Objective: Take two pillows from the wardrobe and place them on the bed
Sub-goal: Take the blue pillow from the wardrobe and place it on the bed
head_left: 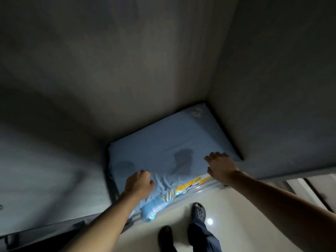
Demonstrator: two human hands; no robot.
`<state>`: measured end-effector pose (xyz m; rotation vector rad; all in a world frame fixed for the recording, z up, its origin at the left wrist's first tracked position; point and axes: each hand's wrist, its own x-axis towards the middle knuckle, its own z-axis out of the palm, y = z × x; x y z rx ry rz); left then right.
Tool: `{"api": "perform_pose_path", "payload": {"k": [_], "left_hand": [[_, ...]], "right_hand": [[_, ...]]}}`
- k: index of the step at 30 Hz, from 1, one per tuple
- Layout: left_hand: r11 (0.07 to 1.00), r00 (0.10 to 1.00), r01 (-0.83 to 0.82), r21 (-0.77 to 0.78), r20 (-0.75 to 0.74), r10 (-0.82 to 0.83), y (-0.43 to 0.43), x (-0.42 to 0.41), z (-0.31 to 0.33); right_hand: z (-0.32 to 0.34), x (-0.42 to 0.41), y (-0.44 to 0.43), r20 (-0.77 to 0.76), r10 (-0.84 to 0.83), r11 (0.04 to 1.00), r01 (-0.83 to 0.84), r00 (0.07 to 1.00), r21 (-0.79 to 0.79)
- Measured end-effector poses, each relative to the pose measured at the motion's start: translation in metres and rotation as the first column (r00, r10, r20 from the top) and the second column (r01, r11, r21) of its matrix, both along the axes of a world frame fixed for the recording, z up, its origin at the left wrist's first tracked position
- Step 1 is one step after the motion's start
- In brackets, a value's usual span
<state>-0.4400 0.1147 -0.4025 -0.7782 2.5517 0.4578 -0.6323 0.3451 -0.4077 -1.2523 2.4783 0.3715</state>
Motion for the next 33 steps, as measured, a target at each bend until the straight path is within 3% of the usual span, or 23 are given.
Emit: {"api": "perform_pose_path", "payload": {"k": [10,15,21,23,26,31,33], "left_hand": [[0.971,0.971,-0.231,0.061,0.080,0.226,-0.028,-0.064,-0.122],[0.958,0.958,-0.283,0.052,0.055,0.280,-0.046,-0.077,-0.200],[0.941,0.942,-0.335,-0.041,-0.016,0.335,-0.028,-0.067,-0.267],[0.941,0.942,-0.335,-0.051,-0.036,0.333,-0.026,-0.063,-0.274],[0.951,0.952,-0.307,-0.026,-0.008,0.307,-0.030,-0.057,-0.269],[0.979,0.970,-0.203,0.023,0.138,0.198,-0.032,-0.048,-0.227],[0.977,0.971,-0.212,-0.014,0.113,0.212,-0.037,-0.045,-0.202]], "right_hand": [[-0.132,-0.106,-0.124,0.107,0.100,0.995,-0.099,0.989,-0.013],[-0.188,-0.162,-0.210,0.161,0.001,0.985,0.027,0.987,-0.172],[-0.246,-0.210,-0.286,0.190,-0.012,1.000,0.016,0.982,-0.021],[-0.257,-0.214,-0.294,0.204,-0.006,1.000,0.004,0.979,0.008],[-0.254,-0.209,-0.295,0.101,0.044,0.999,-0.042,0.994,-0.022],[-0.202,-0.180,-0.268,0.017,0.194,0.942,-0.182,0.981,-0.282],[-0.180,-0.161,-0.245,0.013,0.212,0.931,-0.198,0.977,-0.305]]}}
